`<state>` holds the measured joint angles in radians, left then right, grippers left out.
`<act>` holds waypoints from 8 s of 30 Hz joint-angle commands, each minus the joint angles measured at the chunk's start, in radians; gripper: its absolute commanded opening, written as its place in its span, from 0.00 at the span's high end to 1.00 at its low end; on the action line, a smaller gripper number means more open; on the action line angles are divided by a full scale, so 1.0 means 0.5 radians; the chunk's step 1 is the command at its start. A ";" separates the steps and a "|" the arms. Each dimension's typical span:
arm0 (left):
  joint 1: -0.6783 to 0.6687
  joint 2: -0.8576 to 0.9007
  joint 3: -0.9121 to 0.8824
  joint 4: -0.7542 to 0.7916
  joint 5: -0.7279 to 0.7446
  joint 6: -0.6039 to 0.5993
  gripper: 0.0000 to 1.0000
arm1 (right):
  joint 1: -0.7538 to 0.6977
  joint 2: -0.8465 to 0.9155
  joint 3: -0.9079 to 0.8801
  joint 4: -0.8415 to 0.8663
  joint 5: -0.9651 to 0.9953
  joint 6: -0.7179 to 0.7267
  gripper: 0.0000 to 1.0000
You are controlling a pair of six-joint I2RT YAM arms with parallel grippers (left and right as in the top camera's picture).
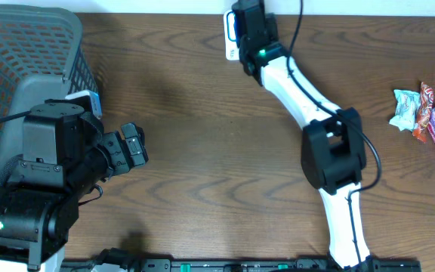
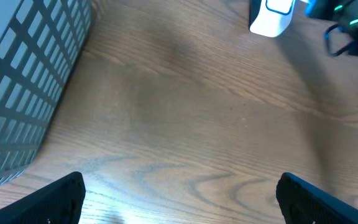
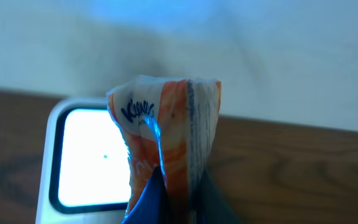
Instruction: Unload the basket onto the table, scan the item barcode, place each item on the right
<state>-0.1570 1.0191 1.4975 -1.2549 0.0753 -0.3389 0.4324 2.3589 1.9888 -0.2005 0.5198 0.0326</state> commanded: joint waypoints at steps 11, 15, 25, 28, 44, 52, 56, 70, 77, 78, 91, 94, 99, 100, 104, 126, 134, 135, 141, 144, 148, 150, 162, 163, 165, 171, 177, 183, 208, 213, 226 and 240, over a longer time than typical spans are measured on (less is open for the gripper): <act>0.012 -0.002 0.002 -0.004 -0.018 0.019 0.02 | 0.002 0.034 0.015 -0.002 -0.076 0.047 0.99; 0.012 -0.002 0.002 -0.004 -0.018 0.019 0.02 | -0.054 -0.062 0.015 -0.209 0.005 0.138 0.99; 0.012 -0.002 0.001 -0.004 -0.018 0.019 0.02 | -0.522 -0.471 0.015 -0.987 0.142 0.519 0.99; 0.012 -0.002 0.001 -0.004 -0.018 0.019 0.02 | -0.729 -0.518 0.015 -1.294 0.200 0.518 0.99; 0.012 -0.002 0.001 -0.004 -0.018 0.019 0.02 | -1.529 -0.373 0.008 -1.859 0.001 0.517 0.84; 0.012 -0.002 0.002 -0.004 -0.018 0.019 0.02 | -1.563 -0.404 0.009 -1.897 0.003 0.517 0.01; 0.012 -0.002 0.002 -0.004 -0.018 0.019 0.02 | -1.527 -0.531 0.010 -1.930 -0.021 0.517 0.01; 0.012 -0.002 0.001 -0.004 -0.018 0.019 0.02 | -1.133 -1.481 0.009 -2.190 -0.956 0.434 0.01; 0.012 -0.002 0.001 -0.004 -0.018 0.019 0.02 | -0.844 -1.910 -0.101 -2.367 -0.946 0.416 0.01; 0.012 -0.002 0.001 -0.004 -0.018 0.019 0.02 | -0.807 -1.991 -0.161 -2.359 -0.946 0.410 0.01; 0.012 -0.002 0.001 -0.004 -0.018 0.019 0.02 | -0.652 -3.025 -1.131 -2.223 -0.993 0.431 0.01; 0.012 -0.002 0.001 -0.004 -0.018 0.019 0.02 | -0.652 -3.101 -1.213 -2.223 -0.993 0.453 0.01; 0.012 -0.002 0.002 -0.004 -0.018 0.019 0.02 | -0.652 -3.107 -1.271 -2.222 -0.994 0.567 0.01; 0.012 -0.002 0.001 -0.004 -0.018 0.019 0.02 | -0.652 -3.107 -1.276 -2.223 -0.993 0.623 0.01; 0.012 -0.002 0.002 -0.004 -0.018 0.019 0.02 | -0.652 -3.107 -1.281 -2.235 -0.992 0.667 0.01; 0.012 -0.002 0.002 -0.004 -0.018 0.019 0.02 | -0.652 -3.107 -1.281 -2.287 -0.993 0.667 0.01; 0.012 -0.002 0.002 -0.004 -0.018 0.019 0.02 | -0.652 -3.107 -1.281 -2.286 -0.993 0.667 0.01; 0.012 -0.002 0.002 -0.004 -0.018 0.019 0.02 | -0.652 -3.107 -1.281 -2.286 -0.993 0.668 0.01; 0.012 -0.002 0.002 -0.004 -0.018 0.019 0.02 | -0.669 -3.137 -1.286 -2.292 -0.985 0.666 0.01; 0.012 -0.002 0.002 -0.004 -0.018 0.019 0.02 | -0.727 -3.211 -1.287 -2.303 -0.954 0.632 0.01; 0.012 -0.002 0.002 -0.004 -0.018 0.019 0.02 | -0.768 -3.348 -1.366 -2.258 -0.900 0.614 0.01; 0.012 -0.002 0.002 -0.004 -0.018 0.019 0.02 | -0.768 -3.460 -1.493 -2.144 -0.903 0.568 0.01; 0.012 -0.002 0.002 -0.004 -0.018 0.019 0.02 | -0.861 -4.273 -2.621 -1.040 -1.352 -0.018 0.01; 0.012 -0.002 0.001 -0.004 -0.018 0.019 0.02 | -0.876 -4.331 -2.691 -0.986 -1.353 -0.016 0.01; 0.012 -0.002 0.002 -0.004 -0.018 0.019 0.02 | -0.901 -4.436 -2.818 -0.906 -1.353 -0.016 0.01; 0.012 -0.002 0.002 -0.004 -0.018 0.019 0.02 | -0.919 -4.633 -3.106 -0.645 -1.361 -0.017 0.01; 0.012 -0.002 0.002 -0.004 -0.018 0.019 0.02 | -0.920 -4.707 -3.378 -0.326 -1.367 -0.016 0.01; 0.012 -0.002 0.002 -0.004 -0.018 0.019 0.02 | -0.919 -4.707 -3.593 -0.017 -1.367 -0.015 0.01; 0.012 -0.002 0.002 -0.004 -0.018 0.019 0.02 | -0.945 -4.707 -3.967 0.267 -1.317 -0.115 0.01; 0.012 -0.002 0.002 -0.004 -0.018 0.019 0.02 | -0.946 -4.707 -3.967 0.266 -1.313 -0.113 0.01; 0.012 -0.002 0.001 -0.004 -0.018 0.019 0.02 | -0.940 -4.707 -3.967 0.265 -1.321 0.014 0.01; 0.012 -0.002 0.002 -0.004 -0.018 0.019 0.02 | -0.941 -4.707 -3.967 0.272 -1.321 0.014 0.01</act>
<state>-0.1570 1.0191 1.4975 -1.2552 0.0753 -0.3389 -0.0238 0.0120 0.0078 -0.0616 -0.1455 0.0223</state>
